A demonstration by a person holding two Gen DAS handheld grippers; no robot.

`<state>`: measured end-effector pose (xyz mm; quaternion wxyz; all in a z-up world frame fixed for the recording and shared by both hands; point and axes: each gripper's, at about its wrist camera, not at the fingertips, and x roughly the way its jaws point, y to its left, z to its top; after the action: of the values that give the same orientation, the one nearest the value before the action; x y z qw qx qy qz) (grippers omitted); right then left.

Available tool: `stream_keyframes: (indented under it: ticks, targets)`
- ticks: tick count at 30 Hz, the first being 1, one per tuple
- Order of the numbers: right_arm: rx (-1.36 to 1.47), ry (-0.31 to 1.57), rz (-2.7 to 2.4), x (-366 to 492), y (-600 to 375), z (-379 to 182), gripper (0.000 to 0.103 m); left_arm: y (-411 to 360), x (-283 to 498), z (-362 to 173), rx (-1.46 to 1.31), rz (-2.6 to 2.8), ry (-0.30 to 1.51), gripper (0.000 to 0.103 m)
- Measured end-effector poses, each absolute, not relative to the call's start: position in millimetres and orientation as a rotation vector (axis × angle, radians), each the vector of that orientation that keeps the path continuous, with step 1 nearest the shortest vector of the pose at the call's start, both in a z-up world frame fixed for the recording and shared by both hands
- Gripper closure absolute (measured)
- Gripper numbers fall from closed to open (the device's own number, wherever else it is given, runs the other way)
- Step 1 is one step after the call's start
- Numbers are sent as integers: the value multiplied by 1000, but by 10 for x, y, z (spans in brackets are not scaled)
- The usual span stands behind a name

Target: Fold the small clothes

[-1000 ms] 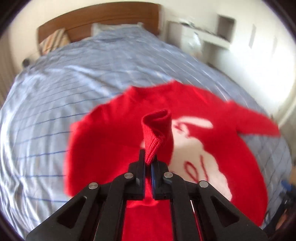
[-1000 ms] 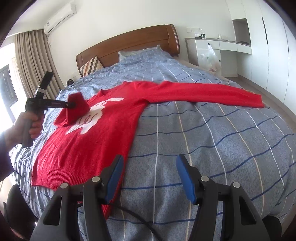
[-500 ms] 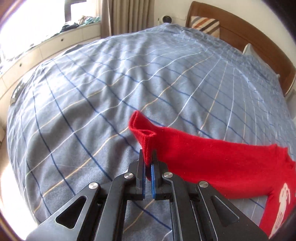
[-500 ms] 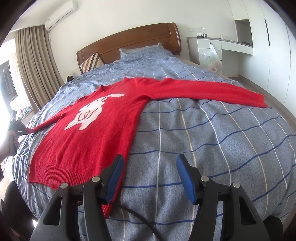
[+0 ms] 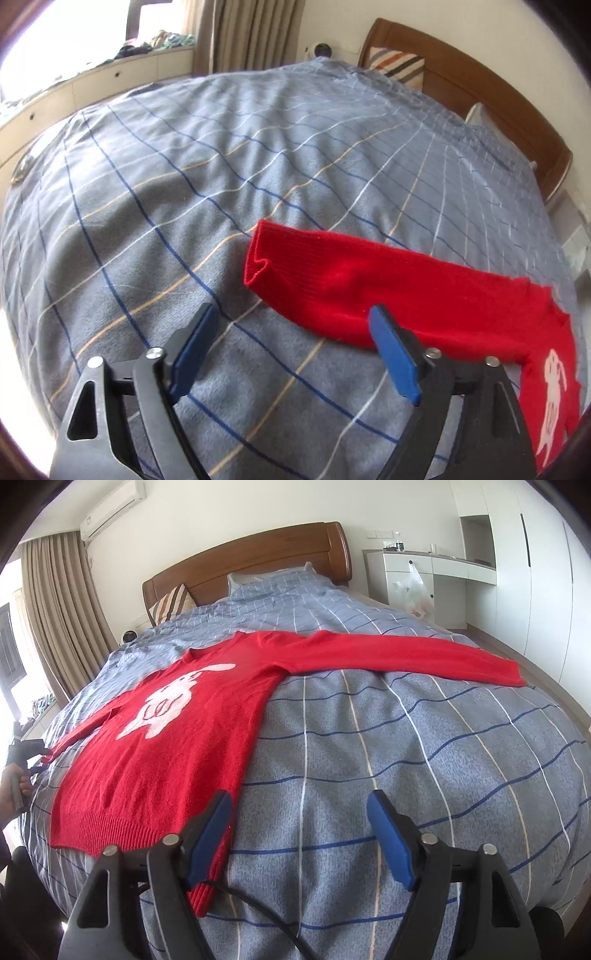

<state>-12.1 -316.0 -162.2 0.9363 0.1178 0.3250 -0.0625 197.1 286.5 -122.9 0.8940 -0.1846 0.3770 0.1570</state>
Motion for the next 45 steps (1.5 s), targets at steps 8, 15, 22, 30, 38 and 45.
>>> stream_keyframes:
  ticks: [8,15,22,30,38,45]
  targets:
    - [262,663,-138,-88,-3200,-1646,24,1778,1737,-1221,-164,-1,814,6]
    - [253,647,-159,-134,-3203,-1622,24,1435,2063,-1652,-119,-4,888,0]
    - [279,654,-149,-114,-3238,-1641,24,1376,1898,-1665,-57,19,819,0]
    - [272,659,-138,-85,-3216,-1647,24,1390,1887,-1689,-64,16,810,0]
    - [231,678,-123,-61,-3119,-1664,24,1391,1886,-1690,-62,17,810,0]
    - [235,680,-118,-71,-3136,-1672,23,1388,1887,-1690,-62,17,810,0]
